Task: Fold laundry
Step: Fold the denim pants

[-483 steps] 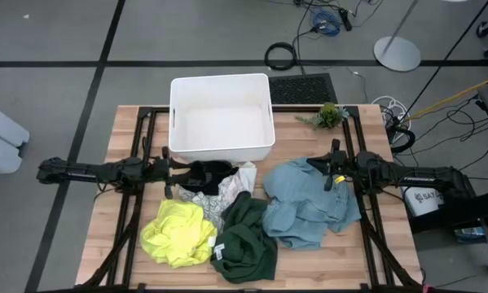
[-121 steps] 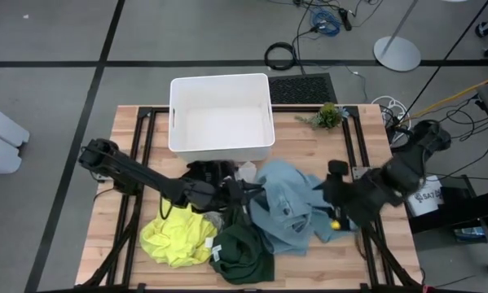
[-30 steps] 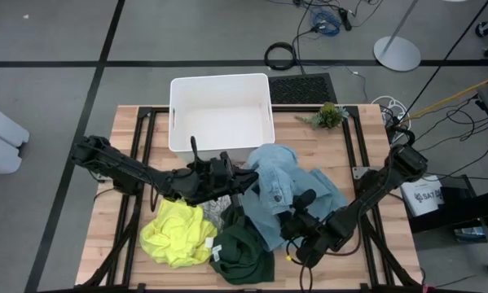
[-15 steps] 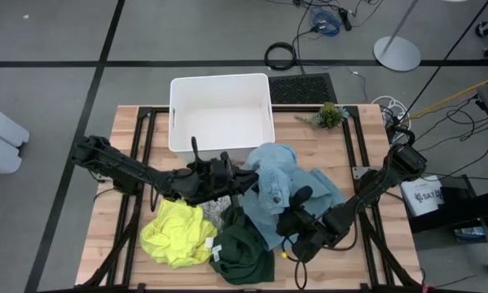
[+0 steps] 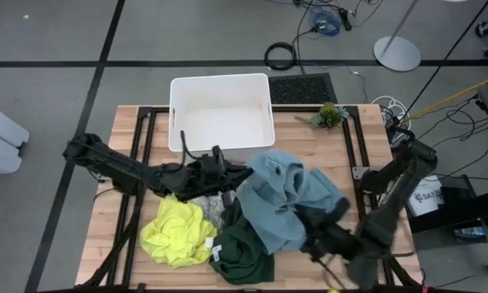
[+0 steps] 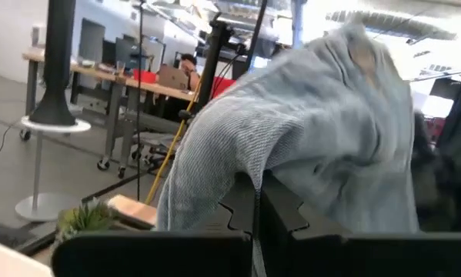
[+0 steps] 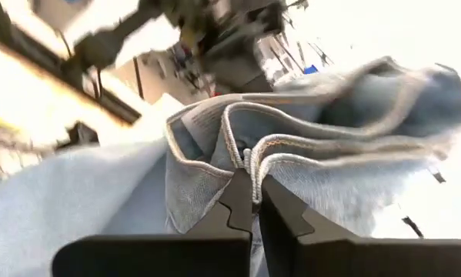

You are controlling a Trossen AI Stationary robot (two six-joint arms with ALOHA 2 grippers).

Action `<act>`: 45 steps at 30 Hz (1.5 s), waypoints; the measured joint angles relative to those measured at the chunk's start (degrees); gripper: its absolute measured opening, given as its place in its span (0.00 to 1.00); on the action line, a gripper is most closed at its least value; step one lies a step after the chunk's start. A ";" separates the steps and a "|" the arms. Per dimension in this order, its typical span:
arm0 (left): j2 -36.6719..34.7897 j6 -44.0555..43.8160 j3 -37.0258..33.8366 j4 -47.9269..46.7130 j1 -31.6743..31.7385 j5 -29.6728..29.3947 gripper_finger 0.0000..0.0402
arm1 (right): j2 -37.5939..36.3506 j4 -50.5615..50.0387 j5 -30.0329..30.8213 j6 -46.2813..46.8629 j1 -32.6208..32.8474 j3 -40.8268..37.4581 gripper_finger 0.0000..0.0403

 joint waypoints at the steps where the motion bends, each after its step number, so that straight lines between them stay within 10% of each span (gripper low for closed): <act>1: -0.60 0.85 0.00 -0.08 -0.21 0.21 0.02 | -0.64 0.00 -0.02 -0.81 0.86 1.45 0.00; 24: -2.64 8.26 0.00 -1.21 -1.49 6.74 0.09 | -7.87 -0.23 -4.68 -18.76 2.87 33.60 0.00; 29: -2.58 8.18 -0.02 -1.33 -1.49 6.57 0.16 | -7.84 -16.74 -5.09 0.15 4.87 30.14 0.00; 34: -2.55 6.10 -0.04 -0.57 -1.33 5.44 0.14 | -7.64 -33.98 -19.91 30.88 2.99 22.13 0.00; 45: -2.34 7.15 -0.04 -0.97 1.21 -0.02 0.08 | -4.87 -8.44 -36.60 33.46 -5.96 -1.01 0.00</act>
